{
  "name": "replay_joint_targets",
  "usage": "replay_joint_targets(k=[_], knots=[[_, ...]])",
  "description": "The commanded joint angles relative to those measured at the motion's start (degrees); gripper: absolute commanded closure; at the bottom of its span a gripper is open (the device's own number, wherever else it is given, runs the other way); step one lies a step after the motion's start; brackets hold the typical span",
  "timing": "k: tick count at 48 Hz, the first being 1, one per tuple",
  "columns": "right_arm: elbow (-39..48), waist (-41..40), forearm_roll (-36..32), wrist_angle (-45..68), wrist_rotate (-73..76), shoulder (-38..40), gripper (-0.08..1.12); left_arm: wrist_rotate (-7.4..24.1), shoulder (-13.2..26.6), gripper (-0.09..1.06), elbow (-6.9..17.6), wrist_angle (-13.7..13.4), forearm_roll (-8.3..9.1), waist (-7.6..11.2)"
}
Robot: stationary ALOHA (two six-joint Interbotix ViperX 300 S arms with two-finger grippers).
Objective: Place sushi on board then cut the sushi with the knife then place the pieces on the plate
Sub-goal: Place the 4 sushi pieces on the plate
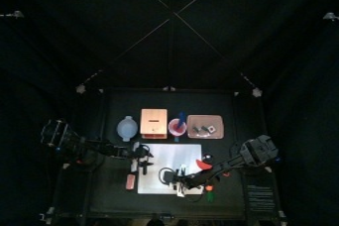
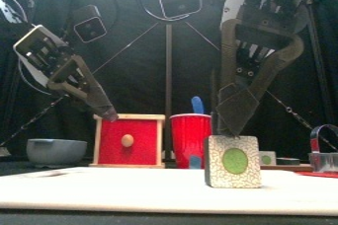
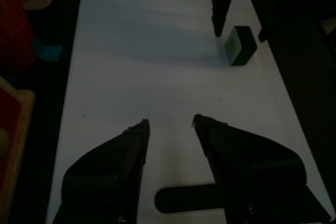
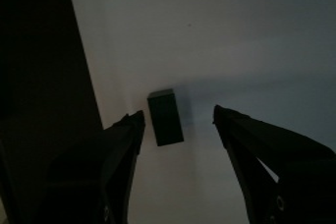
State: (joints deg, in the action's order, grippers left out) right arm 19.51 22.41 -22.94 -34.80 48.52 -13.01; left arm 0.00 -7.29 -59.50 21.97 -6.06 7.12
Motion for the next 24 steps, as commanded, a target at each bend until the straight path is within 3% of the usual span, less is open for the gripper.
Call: replay_joint_targets(k=[1, 8, 18, 24], knots=[[-1.3, 0.0, 0.2, 0.7, 0.0, 0.4, 0.14, 0.0, -0.5, 0.17, 0.6, 0.2, -0.09, -0.09], [-1.0, -0.4, 0.0, 0.9, 0.0, -1.6, 0.17, -0.1, -0.5, 0.17, 0.6, 0.2, 0.00, -0.09], [-0.3, -0.6, 0.0, 1.1, 0.2, -1.0, 0.38, 0.0, -0.5, 0.17, 0.6, 0.2, 0.00, -0.09], [0.4, -1.6, -0.4, -0.6, 0.1, 2.3, 0.41, -0.1, -0.4, 0.17, 0.6, 0.2, -0.09, 0.18]])
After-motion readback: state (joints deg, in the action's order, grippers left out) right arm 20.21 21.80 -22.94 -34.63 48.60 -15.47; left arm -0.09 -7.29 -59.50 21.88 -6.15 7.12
